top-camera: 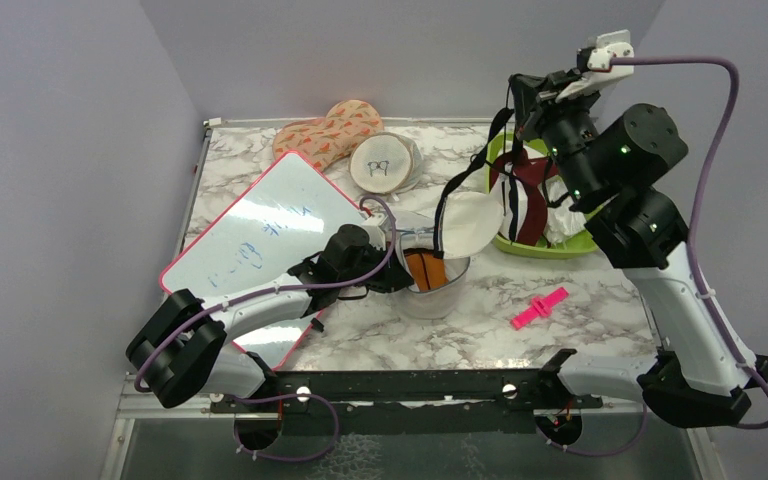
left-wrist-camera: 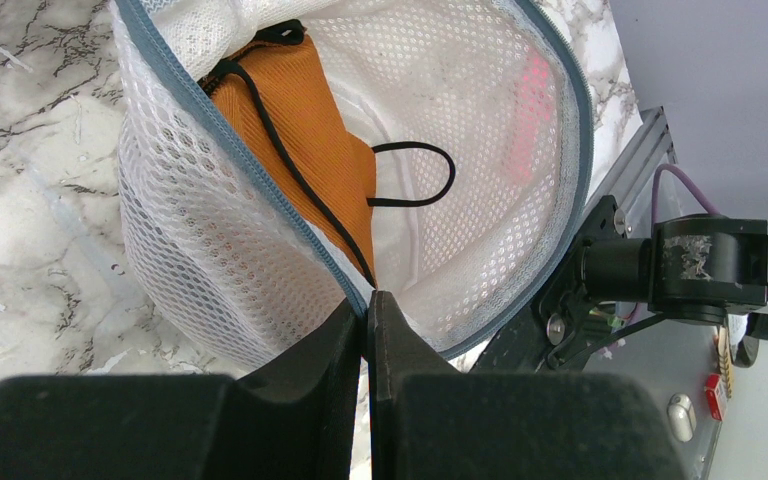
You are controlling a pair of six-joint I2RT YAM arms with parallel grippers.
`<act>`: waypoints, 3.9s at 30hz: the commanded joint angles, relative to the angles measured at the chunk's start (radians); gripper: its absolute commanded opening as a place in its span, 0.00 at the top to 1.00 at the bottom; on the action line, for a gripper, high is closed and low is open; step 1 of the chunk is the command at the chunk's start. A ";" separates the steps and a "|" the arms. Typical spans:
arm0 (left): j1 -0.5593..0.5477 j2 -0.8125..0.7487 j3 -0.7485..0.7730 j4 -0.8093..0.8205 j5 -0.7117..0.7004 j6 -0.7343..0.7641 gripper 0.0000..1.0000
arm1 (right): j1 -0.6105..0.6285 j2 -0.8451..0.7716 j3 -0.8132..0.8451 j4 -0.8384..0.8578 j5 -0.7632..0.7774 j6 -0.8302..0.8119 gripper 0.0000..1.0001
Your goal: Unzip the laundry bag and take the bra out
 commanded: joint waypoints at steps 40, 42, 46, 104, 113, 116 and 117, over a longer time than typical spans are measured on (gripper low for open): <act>-0.005 -0.031 0.054 -0.064 0.008 0.033 1.00 | -0.778 0.306 -0.691 0.340 -0.185 0.224 0.99; -0.006 -0.031 0.056 -0.065 0.003 0.030 1.00 | -0.778 0.312 -0.675 0.304 -0.244 0.232 0.99; -0.005 -0.031 0.059 -0.064 -0.005 0.027 1.00 | -0.778 0.265 -0.698 0.299 -0.500 0.289 0.99; -0.010 -0.054 -0.043 -0.050 -0.022 0.013 1.00 | -0.064 -0.102 -1.154 0.240 -0.788 0.474 0.69; -0.010 -0.059 -0.068 -0.058 -0.028 0.005 1.00 | 0.025 -0.085 -1.213 0.293 -0.754 0.528 0.69; -0.010 -0.059 -0.065 -0.062 -0.027 0.005 1.00 | 0.025 -0.106 -1.184 0.273 -0.650 0.511 0.66; -0.010 -0.057 -0.064 -0.062 -0.026 0.004 1.00 | 0.024 -0.107 -1.168 0.266 -0.612 0.510 0.64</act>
